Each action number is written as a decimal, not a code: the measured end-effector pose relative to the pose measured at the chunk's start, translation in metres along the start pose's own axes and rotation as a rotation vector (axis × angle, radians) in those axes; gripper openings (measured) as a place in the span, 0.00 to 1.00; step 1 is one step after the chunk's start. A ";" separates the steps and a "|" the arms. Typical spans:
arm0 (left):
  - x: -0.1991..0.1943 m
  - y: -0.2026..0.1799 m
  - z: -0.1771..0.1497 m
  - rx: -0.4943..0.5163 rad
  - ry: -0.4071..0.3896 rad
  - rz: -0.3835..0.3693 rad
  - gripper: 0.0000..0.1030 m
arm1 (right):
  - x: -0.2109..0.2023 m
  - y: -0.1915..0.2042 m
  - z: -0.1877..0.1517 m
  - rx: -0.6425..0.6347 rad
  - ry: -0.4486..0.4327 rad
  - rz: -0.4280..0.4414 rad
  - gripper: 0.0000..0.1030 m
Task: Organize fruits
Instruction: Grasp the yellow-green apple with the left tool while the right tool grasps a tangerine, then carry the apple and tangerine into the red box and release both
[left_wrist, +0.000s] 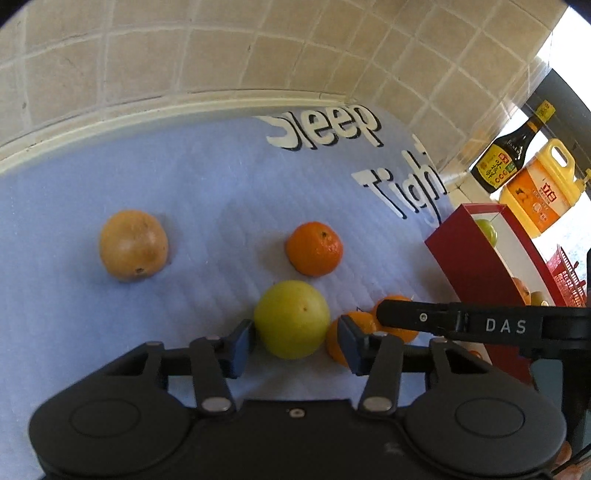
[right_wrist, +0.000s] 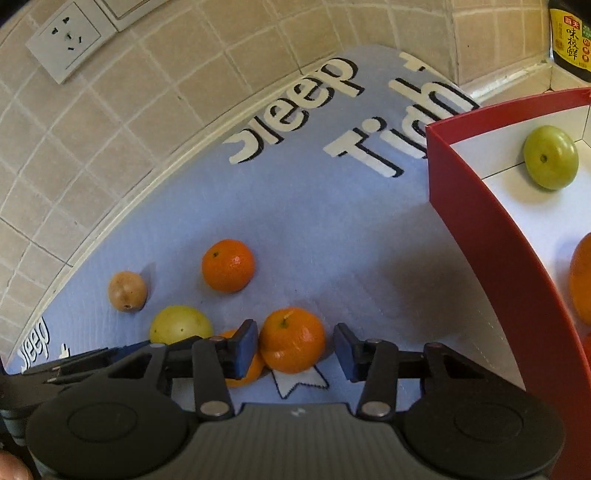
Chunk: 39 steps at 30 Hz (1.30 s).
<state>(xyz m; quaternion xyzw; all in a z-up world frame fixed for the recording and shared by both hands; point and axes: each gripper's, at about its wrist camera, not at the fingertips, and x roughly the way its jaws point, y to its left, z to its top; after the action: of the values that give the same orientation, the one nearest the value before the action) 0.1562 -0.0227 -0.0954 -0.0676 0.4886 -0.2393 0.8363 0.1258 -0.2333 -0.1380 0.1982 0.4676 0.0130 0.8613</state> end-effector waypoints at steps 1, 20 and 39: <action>0.001 0.001 0.001 -0.005 0.002 -0.002 0.54 | 0.001 0.000 0.000 0.004 -0.001 0.003 0.46; -0.056 -0.051 0.023 0.158 -0.135 0.025 0.51 | -0.068 -0.006 0.020 0.009 -0.142 0.075 0.39; 0.024 -0.245 0.060 0.429 -0.109 -0.177 0.51 | -0.186 -0.168 0.077 0.115 -0.417 -0.189 0.39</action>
<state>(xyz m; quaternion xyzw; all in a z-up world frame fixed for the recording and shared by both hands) 0.1351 -0.2557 0.0012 0.0562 0.3728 -0.4061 0.8324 0.0560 -0.4520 -0.0110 0.2006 0.2963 -0.1357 0.9239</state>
